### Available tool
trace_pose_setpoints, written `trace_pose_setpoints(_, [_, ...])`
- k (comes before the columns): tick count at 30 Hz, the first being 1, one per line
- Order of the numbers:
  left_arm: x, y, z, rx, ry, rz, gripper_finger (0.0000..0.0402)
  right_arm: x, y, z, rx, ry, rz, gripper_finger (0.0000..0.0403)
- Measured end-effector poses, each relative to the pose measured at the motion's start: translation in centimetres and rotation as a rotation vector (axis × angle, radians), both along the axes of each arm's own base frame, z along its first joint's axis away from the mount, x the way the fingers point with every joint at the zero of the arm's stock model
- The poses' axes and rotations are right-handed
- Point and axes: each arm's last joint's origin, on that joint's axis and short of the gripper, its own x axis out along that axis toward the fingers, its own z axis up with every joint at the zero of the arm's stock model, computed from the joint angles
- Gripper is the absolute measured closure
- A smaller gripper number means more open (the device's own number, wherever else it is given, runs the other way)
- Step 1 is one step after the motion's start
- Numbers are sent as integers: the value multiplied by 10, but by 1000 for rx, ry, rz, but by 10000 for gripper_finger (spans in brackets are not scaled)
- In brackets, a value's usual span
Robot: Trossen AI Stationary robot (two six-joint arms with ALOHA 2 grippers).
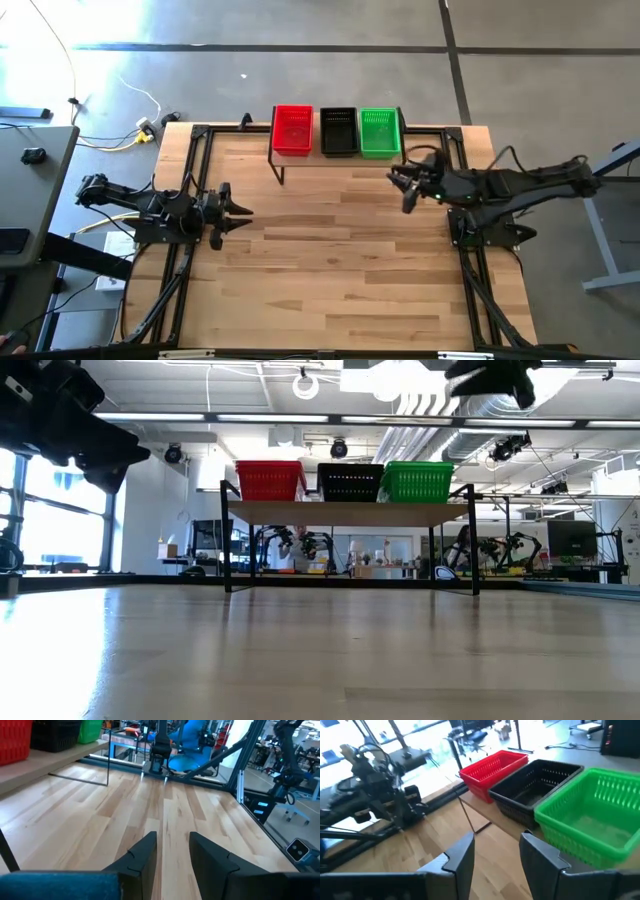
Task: Stack baskets on shelf by color
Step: Return to Home Position
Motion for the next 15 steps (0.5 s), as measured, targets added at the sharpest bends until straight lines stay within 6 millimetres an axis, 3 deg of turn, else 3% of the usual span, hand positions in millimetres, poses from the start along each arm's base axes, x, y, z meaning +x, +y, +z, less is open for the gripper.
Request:
trace_pose_setpoints(8, [0, 0, 0, 0, -1, 2, 298, -39, -6, -54, 13, -85, 62, 265])
trace_pose_setpoints(15, [0, 0, 0, 0, -1, -1, 298, -53, -7, -106, 43, -169, 140, 265])
